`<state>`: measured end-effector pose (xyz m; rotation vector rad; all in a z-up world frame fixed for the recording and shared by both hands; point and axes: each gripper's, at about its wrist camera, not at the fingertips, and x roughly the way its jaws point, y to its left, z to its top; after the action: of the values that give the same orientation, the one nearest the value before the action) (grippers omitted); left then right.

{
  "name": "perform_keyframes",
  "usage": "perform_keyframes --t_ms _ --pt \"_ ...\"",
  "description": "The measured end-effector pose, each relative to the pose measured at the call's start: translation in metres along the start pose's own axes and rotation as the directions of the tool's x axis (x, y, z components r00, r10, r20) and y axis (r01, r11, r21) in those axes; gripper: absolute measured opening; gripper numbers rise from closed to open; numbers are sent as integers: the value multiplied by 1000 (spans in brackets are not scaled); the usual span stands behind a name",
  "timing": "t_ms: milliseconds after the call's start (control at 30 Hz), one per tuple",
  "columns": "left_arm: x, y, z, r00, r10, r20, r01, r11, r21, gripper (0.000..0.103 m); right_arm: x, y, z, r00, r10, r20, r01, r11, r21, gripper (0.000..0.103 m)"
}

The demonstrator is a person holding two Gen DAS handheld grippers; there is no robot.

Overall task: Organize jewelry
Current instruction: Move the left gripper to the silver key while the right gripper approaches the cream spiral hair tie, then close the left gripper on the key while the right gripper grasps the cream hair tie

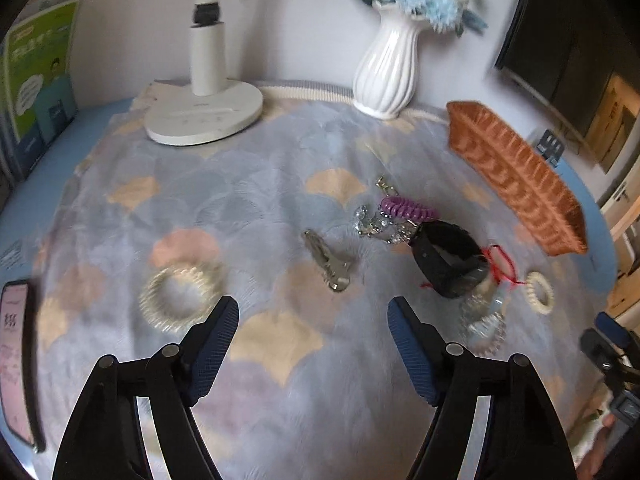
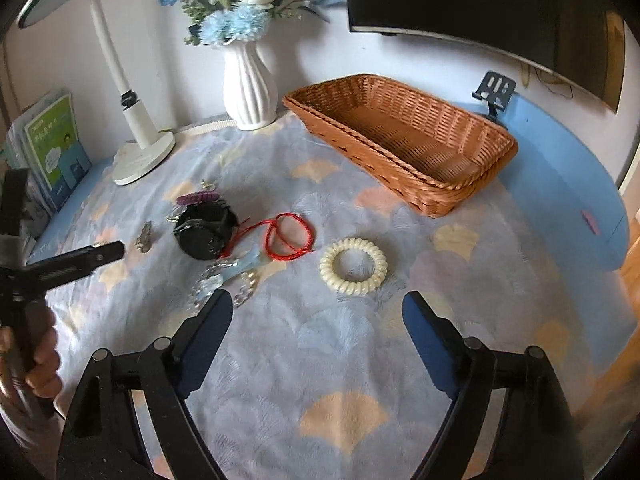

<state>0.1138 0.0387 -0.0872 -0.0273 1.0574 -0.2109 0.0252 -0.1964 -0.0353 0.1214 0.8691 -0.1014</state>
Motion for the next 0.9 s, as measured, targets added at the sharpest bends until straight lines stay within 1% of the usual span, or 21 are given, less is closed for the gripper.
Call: perform_keyframes --t_ms 33,67,100,133,167,233,267,367,433,467,500,600,633,667,700,733,800,867,900 --pt "6 -4 2 1000 18 12 -18 1000 14 72 3 -4 1 1000 -2 -1 2 1000 6 85" --pt "13 -8 4 999 39 6 -39 999 29 69 8 -9 1 1000 -1 -5 1 1000 13 80" --pt "19 -10 4 998 58 -7 -57 998 40 69 14 -14 2 1000 0 -16 0 1000 25 77" --pt "24 -10 5 998 64 -18 -63 997 45 69 21 -19 3 999 3 -33 -2 999 40 70" --pt "26 -10 7 999 48 -1 -48 998 41 69 26 -23 4 999 5 -44 -3 999 50 64" --pt "30 -8 9 1000 17 0 -17 1000 26 69 41 -32 8 998 -1 -64 6 997 75 58" --pt "28 -7 9 1000 6 28 -7 1000 21 69 46 -35 9 998 -10 -63 15 997 78 55" --pt "26 -3 12 997 -41 61 41 999 -2 69 61 -40 14 996 -61 -69 66 995 72 49" --pt "26 -3 14 996 -49 77 50 999 -10 67 73 -40 16 994 -74 -84 79 996 49 48" --pt "27 -3 15 995 -47 84 48 999 -7 64 76 -40 17 993 -81 -91 85 995 44 48" --pt "27 -6 16 995 -35 88 36 999 0 63 78 -38 18 991 -96 -88 99 995 30 48" --pt "31 -17 20 995 27 93 -30 999 30 51 85 -29 23 986 -142 -91 138 990 -40 47" --pt "32 -20 20 994 49 95 -53 998 38 45 85 -26 24 987 -136 -89 132 990 -58 38" --pt "33 -23 20 992 74 99 -78 996 47 33 85 -24 24 988 -123 -89 117 991 -71 24" --pt "32 -25 20 992 74 100 -79 996 51 25 85 -22 24 990 -113 -88 105 990 -90 21" --pt "31 -24 19 993 64 97 -69 996 51 19 84 -19 23 990 -114 -86 104 989 -108 15" --pt "29 -24 17 994 61 91 -66 997 51 17 81 -16 19 991 -109 -81 98 986 -132 15" --pt "25 -23 12 995 53 88 -57 997 47 17 75 -17 15 992 -85 -90 72 988 -134 14" --pt "22 -23 10 995 42 87 -46 998 41 17 70 -19 13 994 -58 -95 46 990 -131 14"
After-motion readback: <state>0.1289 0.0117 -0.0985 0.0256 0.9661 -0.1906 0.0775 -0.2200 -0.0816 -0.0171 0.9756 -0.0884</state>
